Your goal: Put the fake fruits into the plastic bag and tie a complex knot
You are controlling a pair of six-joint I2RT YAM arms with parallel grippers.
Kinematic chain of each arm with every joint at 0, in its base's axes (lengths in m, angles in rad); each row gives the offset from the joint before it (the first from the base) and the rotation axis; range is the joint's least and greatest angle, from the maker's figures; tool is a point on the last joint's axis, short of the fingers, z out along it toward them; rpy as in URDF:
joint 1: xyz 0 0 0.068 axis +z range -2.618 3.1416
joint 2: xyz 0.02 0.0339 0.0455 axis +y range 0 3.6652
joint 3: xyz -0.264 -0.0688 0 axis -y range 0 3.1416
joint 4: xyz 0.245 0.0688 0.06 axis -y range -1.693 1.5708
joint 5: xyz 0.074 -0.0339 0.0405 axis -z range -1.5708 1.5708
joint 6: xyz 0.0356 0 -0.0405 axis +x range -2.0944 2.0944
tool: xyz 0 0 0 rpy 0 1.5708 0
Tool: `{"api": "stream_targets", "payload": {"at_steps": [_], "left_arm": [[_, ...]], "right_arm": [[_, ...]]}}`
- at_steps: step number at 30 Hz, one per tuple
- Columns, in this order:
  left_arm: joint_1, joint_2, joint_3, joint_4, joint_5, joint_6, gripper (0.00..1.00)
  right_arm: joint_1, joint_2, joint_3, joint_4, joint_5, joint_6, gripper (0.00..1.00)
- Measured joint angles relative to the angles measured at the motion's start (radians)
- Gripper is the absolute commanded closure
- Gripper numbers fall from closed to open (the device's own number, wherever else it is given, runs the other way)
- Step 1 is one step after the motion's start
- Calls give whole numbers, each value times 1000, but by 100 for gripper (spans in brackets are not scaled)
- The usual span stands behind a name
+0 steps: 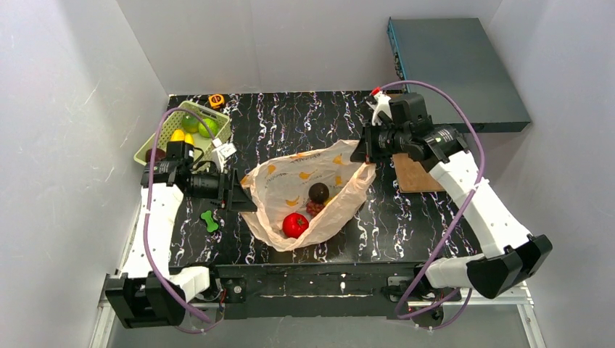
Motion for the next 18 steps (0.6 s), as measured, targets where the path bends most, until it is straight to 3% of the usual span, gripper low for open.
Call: {"api": "stream_targets", "payload": {"at_steps": [4,5,9,11,13,18], "left_arm": [[4,61,21,39,-3,-55,91],[16,62,33,68,-3,-91,99],[92,74,182,187,-8,-249,100],[103,103,274,217,-23,-281,100],[103,135,338,238,-44,-301,100],[103,191,352,251,-106,-340,100]], "right_arm": [[0,55,60,5,14,2,99],[0,69,76,5,19,2,89],[0,132,183,4,32,-7,29],[0,148,238,-7,40,-27,9],[0,145,268,-26,50,-44,2],[0,79,275,-131,73,-76,2]]}}
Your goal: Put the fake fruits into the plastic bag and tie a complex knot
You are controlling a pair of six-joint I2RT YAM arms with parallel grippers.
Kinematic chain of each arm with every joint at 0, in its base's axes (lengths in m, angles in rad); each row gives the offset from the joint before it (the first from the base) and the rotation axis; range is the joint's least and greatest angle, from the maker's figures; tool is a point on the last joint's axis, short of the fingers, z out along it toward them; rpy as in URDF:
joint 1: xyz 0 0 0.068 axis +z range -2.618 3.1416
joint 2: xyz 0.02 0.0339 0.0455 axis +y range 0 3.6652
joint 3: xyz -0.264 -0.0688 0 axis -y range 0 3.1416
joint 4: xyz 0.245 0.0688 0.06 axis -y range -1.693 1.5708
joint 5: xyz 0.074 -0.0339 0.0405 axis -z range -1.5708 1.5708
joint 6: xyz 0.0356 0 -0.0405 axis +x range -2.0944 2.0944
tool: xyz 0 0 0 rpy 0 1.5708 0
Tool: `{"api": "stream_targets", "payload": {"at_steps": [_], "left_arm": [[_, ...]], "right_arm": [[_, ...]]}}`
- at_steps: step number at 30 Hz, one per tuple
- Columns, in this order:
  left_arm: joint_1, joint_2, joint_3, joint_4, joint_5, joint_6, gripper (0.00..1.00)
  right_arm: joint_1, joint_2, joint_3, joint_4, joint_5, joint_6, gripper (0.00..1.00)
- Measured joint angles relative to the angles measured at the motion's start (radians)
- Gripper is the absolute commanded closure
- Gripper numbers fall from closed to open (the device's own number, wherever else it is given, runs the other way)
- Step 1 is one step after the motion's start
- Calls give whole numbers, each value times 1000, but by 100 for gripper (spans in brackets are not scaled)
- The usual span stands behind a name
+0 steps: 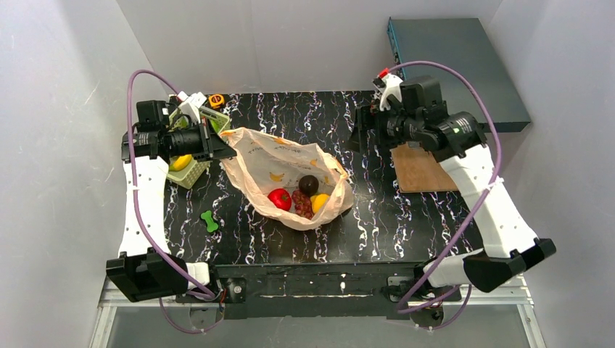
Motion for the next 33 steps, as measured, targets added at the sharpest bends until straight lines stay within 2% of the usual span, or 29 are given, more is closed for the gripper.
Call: {"api": "stream_targets", "payload": {"at_steps": [5,11,15,21,23,25,27,30,33], "left_arm": [[0,14,0,6,-53,-30,100],[0,9,-1,7,-82,-47,100],[0,-5,-18,11,-90,-58,100],[0,-19,-35,12,-96,-73,100],[0,-27,-40,16,-97,-75,100],[0,-42,-44,14,-98,-77,100],[0,-55,-43,11,-100,-78,100],[0,-60,-8,-25,-110,-71,100],[0,-50,85,-81,-124,-38,100]], "right_arm": [[0,-80,-3,-115,-31,-31,2],[2,-191,-109,-196,-267,-43,2],[38,-168,-134,-184,-377,-29,4],[74,-85,-162,-105,-453,45,8],[74,-58,-162,-75,-463,70,25],[74,-29,-153,-50,-475,90,53],[74,-1,-117,-39,-481,104,75],[74,7,-55,-42,-491,94,96],[73,-8,27,-85,-495,63,99]]}}
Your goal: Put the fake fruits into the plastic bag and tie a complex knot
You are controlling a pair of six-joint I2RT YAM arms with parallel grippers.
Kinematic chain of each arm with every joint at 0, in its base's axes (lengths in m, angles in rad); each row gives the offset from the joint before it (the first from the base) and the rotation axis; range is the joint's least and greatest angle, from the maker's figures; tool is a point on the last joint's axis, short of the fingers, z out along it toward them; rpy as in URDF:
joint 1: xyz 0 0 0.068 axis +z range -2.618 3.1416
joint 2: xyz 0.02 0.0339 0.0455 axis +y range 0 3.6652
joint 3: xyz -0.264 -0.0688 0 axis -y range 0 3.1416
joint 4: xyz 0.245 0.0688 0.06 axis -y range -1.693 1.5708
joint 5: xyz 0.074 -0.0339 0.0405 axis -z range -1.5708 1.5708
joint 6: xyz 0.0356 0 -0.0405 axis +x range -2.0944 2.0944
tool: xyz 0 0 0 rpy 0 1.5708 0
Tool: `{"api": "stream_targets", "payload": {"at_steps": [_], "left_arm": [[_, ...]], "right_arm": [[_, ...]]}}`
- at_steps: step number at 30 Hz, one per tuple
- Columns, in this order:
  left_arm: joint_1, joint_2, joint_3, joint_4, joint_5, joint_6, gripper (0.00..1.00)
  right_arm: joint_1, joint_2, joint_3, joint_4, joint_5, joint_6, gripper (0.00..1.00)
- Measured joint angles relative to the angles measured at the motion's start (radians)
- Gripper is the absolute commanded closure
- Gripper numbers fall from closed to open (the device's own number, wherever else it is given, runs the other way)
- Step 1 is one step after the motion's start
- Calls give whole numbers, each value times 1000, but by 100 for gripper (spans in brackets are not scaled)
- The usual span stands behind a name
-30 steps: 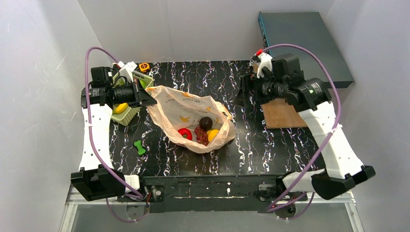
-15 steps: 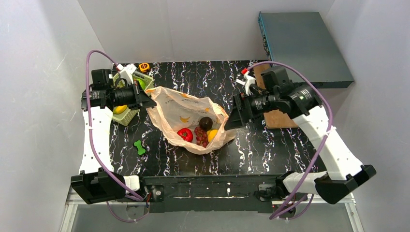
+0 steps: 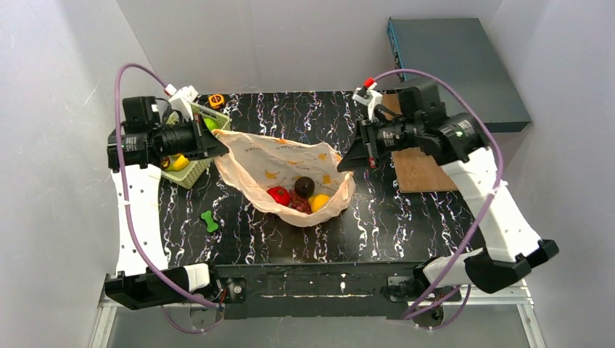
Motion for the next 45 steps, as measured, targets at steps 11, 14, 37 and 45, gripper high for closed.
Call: {"api": "stream_targets", "payload": {"at_steps": [11,14,37,45], "left_arm": [[0,146,588,-387,-53,361,100],[0,120,438,-402,-153,399,100],[-579,18,264,280,57,254,32],[-909,217,203,420,-99,185,42]], "right_arm": [[-97,-43,330,-196,91,-93,99],[-114,0,341,-197,134,-100,99],[-132,79,193,34,-32,99,96],[-132,75,140,88,-29,143,94]]}}
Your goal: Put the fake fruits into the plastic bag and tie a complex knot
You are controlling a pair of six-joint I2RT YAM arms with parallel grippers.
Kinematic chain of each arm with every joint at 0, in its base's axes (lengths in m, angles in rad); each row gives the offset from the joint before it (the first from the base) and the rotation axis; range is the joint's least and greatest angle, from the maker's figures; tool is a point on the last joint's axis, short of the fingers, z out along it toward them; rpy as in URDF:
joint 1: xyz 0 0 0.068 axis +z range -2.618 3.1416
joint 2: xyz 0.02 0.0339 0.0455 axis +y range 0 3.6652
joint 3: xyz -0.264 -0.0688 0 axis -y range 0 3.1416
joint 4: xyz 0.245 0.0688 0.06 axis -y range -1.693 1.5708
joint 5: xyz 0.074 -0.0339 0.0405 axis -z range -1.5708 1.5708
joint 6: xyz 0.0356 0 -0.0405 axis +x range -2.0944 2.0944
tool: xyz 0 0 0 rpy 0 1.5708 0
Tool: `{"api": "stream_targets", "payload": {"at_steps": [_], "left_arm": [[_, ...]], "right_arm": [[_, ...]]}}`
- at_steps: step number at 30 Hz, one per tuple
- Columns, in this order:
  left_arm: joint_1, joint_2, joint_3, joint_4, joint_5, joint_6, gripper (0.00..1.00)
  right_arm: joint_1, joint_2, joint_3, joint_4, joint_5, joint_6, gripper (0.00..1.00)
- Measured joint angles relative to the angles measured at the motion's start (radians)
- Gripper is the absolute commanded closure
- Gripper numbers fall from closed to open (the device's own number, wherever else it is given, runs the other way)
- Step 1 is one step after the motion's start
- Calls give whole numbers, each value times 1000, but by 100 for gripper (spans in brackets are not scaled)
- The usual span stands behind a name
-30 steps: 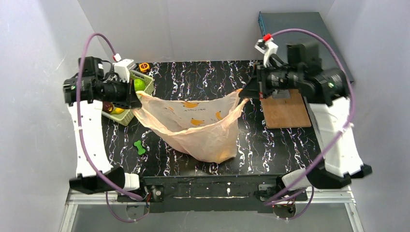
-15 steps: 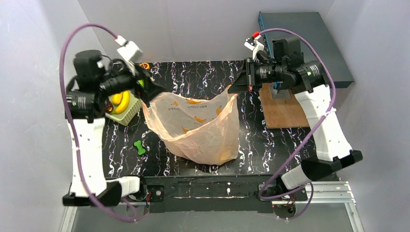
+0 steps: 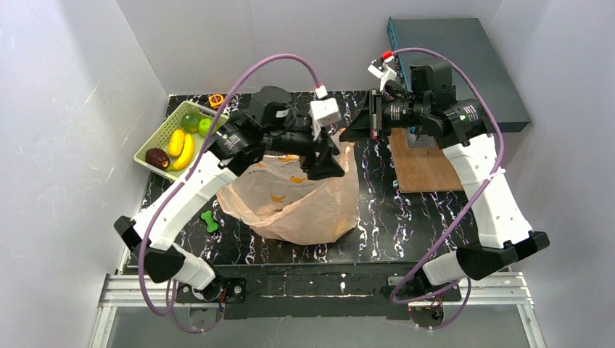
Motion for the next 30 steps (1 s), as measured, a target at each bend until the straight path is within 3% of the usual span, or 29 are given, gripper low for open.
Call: {"api": "stream_targets", "payload": {"at_steps": [5,9,10,12,15,16,21,27,30], "left_arm": [[-70,29,-12,53,-72,-35,57],[-91,18,-32,107,-102,-63,80],[-93,15,-40,119,-108,-70,87],[-93,8,-58,133,-117,-82,100],[-84,-13,-97,158,-119,-100,100],[-79,-23,-109,167,-116,-108,100],[-29,-99,-172,234,-80,-163,100],[9,-131,-174,325,-5,-220,100],[19,-127,-174,345,37,-230,100]], "right_arm": [[0,-19,-26,19,7,6,94],[0,-34,-31,24,17,10,90],[0,-39,-34,26,20,10,81],[0,-46,-39,24,25,8,50],[-5,-51,-39,18,27,-14,5],[-11,-53,-39,14,27,-21,2],[-91,-106,-52,21,12,-142,2],[-85,-379,-344,264,-62,-255,2],[-37,-424,-381,356,-82,-329,2]]}}
